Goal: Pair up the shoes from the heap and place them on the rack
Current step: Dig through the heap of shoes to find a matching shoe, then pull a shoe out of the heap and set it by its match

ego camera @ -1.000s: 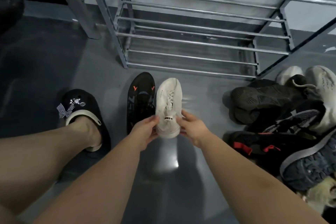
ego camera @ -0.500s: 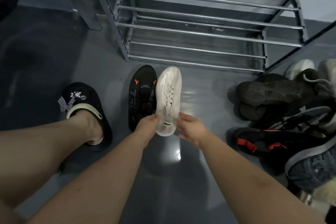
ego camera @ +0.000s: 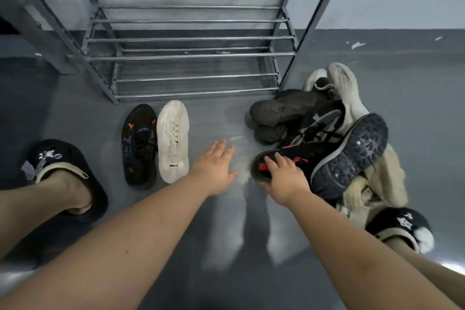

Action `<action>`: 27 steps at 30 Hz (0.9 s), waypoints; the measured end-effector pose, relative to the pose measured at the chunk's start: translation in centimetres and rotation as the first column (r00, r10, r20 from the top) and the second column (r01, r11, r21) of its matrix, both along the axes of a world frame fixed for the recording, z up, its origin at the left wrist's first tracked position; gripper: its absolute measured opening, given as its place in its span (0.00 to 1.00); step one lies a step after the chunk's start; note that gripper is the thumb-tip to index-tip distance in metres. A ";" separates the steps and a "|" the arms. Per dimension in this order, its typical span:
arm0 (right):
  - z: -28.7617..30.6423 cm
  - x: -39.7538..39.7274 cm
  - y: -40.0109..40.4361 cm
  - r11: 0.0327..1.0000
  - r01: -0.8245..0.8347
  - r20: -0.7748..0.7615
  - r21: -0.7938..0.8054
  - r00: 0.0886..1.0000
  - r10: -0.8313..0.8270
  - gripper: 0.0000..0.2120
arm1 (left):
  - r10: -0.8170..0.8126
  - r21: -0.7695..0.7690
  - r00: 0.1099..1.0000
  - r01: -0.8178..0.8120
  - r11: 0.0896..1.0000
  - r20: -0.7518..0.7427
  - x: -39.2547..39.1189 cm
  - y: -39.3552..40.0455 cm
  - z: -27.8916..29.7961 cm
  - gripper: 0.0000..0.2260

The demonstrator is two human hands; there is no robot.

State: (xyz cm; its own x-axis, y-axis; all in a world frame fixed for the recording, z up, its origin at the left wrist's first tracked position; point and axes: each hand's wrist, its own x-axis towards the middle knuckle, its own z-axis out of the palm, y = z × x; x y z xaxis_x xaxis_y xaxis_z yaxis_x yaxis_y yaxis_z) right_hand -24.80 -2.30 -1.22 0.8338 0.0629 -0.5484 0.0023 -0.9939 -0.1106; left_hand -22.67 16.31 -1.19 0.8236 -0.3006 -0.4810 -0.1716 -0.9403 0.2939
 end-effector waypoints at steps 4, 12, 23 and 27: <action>1.2 -2.3 -5.8 0.994 0.088 0.048 -0.067 0.995 -0.085 0.36 | -0.173 0.032 0.984 0.172 0.985 0.051 -0.4 -4.9 2.2 0.32; 0.7 -6.3 -13.1 0.903 0.429 0.148 -0.017 0.895 -0.421 0.37 | -0.350 0.126 0.937 0.347 0.929 0.005 -2.0 -11.9 2.7 0.32; -2.2 -5.5 -16.6 0.802 0.595 0.181 0.047 0.785 -0.593 0.36 | -0.391 0.149 0.915 0.403 0.903 -0.100 -0.1 -18.6 1.3 0.31; -3.1 -5.1 -16.8 0.795 0.606 0.184 0.026 0.779 -0.600 0.35 | -0.389 0.142 0.915 0.402 0.905 -0.111 1.2 -20.4 -0.1 0.30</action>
State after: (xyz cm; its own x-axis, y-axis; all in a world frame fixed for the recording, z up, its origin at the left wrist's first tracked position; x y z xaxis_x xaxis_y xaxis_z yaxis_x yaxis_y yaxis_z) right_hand -29.91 -19.13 -4.33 0.7760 -0.5003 -0.3840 -0.5831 -0.8013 -0.1343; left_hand -21.42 -4.09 -1.25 0.6108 -0.5080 -0.6073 -0.5213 -0.8354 0.1744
